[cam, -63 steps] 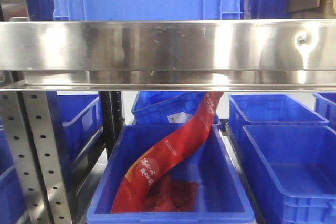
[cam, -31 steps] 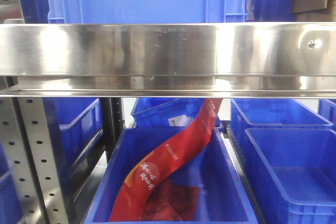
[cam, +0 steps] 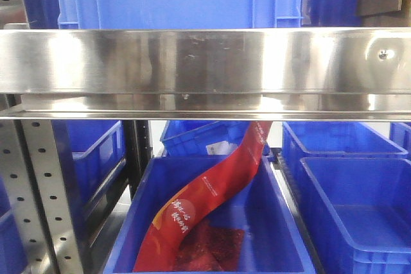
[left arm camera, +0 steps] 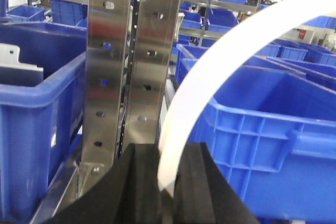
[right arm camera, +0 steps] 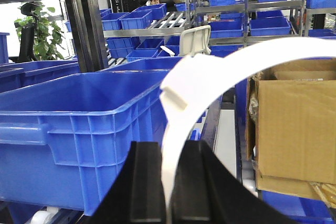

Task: Grab PVC pipe and place in blue bin
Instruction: 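Move both grippers over a blue bin and open them to drop clamps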

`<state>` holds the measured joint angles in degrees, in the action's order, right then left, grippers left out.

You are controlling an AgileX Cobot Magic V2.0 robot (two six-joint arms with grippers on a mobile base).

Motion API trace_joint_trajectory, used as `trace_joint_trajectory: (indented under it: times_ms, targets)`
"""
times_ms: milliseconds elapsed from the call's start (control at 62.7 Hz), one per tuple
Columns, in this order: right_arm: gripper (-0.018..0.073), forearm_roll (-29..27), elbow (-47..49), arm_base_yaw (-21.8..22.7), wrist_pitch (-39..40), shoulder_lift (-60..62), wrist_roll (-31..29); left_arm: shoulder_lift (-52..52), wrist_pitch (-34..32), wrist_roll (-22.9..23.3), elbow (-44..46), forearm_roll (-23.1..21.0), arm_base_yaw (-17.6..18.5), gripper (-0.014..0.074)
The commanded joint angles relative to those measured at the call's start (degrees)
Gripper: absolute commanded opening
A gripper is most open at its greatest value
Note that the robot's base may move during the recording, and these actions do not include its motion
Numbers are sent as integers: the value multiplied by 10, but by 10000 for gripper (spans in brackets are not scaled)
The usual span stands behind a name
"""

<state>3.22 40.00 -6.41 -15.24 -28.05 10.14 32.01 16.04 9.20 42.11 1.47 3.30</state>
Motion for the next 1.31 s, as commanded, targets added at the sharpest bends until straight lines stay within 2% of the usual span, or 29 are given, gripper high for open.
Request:
trace_joint_trajectory:
  times_ms: [0, 191, 255, 319, 383, 494, 606, 797, 956, 1132, 1291]
  targets:
    - [-169, 2, 0, 0, 18, 4, -3, -2, -34, 4, 0, -4, -2, -111]
    - [-169, 2, -1, 0, 22, -6, -3, 5, -25, 4, -2, -4, -2, -111]
    - [-169, 2, 4, 0, 24, -18, -3, 23, -25, -1, 4, -11, 7, -111]
    - [-169, 2, 18, -2, 28, -46, -3, 54, -25, -18, 28, -26, 35, -111]
    - [-169, 2, 40, -7, 45, -89, -5, 89, -40, -32, 64, -26, 83, -111]
    - [-169, 4, 94, -32, 77, -172, -18, 172, -64, -47, 126, 1, 163, -111]
    - [-169, 5, 155, -61, 103, -262, -21, 261, -66, -47, 200, 29, 213, -111]
    - [-169, 5, 285, -115, 101, -391, -21, 412, -62, -47, 357, 28, 215, -111]
    - [-169, 5, 383, -144, 101, -499, -21, 522, -59, -47, 469, 27, 214, -111]
    - [-169, 5, 464, -154, 103, -605, -21, 607, -67, -47, 536, 28, 208, -111]
    - [-150, 5, 496, -163, 107, -657, -21, 640, -68, -47, 550, 28, 208, -111]
